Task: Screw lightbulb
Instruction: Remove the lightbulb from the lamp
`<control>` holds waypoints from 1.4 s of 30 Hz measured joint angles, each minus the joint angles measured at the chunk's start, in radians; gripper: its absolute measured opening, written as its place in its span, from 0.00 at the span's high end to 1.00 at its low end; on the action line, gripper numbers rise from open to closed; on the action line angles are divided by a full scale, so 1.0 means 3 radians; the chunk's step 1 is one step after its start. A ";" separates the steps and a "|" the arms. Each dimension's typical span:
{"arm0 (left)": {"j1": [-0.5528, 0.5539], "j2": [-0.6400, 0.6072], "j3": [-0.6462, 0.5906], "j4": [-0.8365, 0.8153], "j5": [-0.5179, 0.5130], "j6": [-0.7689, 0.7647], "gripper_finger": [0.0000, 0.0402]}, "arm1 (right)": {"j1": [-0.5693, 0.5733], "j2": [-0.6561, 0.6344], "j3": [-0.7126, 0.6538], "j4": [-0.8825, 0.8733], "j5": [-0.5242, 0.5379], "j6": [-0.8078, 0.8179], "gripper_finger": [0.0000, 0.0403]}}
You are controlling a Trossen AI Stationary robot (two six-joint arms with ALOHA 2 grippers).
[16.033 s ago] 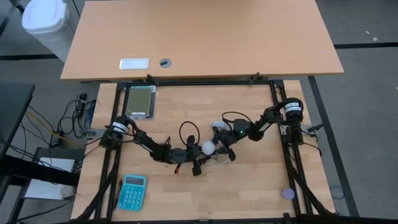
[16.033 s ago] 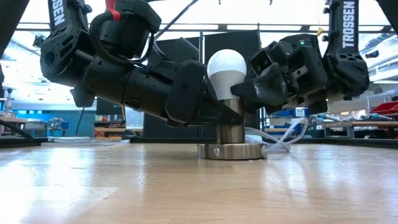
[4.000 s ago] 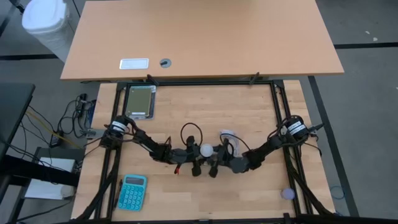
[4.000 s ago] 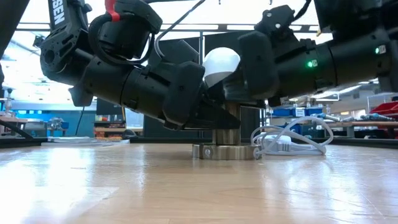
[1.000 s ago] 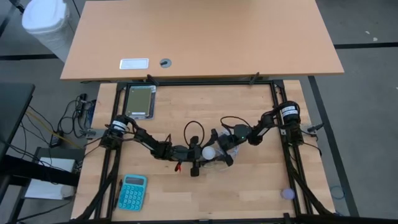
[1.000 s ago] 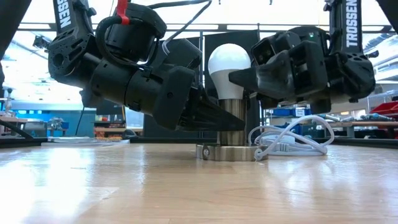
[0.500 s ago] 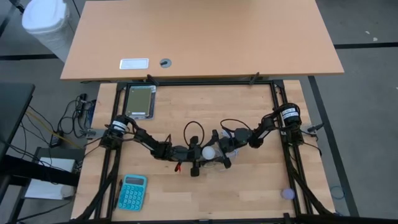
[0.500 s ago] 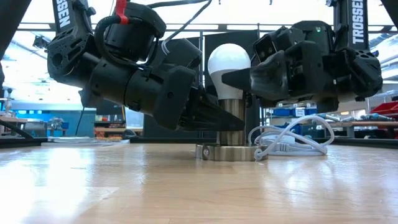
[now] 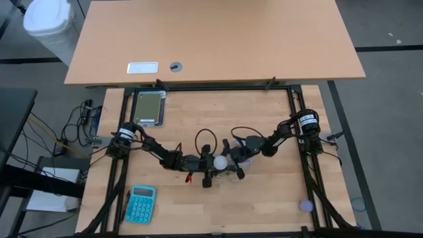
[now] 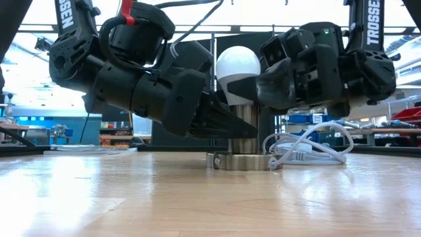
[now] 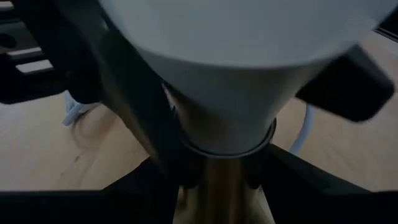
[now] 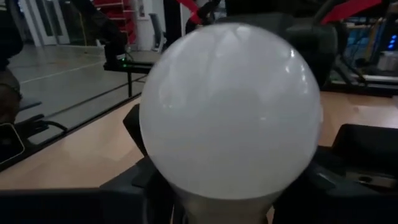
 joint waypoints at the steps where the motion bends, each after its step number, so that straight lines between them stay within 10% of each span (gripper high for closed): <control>1: 0.0000 -0.0001 0.0000 -0.0004 0.0010 0.0001 0.51 | 0.0000 0.0000 0.0008 -0.0027 -0.0004 -0.0008 0.50; 20: -0.0004 0.0000 0.0001 -0.0011 -0.0054 -0.0011 0.51 | 0.0123 0.0005 0.0014 -0.0068 0.0448 0.0158 0.56; 42: -0.0008 0.0002 0.0001 -0.0049 -0.0498 -0.0277 0.51 | 0.0997 0.0000 0.0339 -0.0708 0.3137 0.0441 0.56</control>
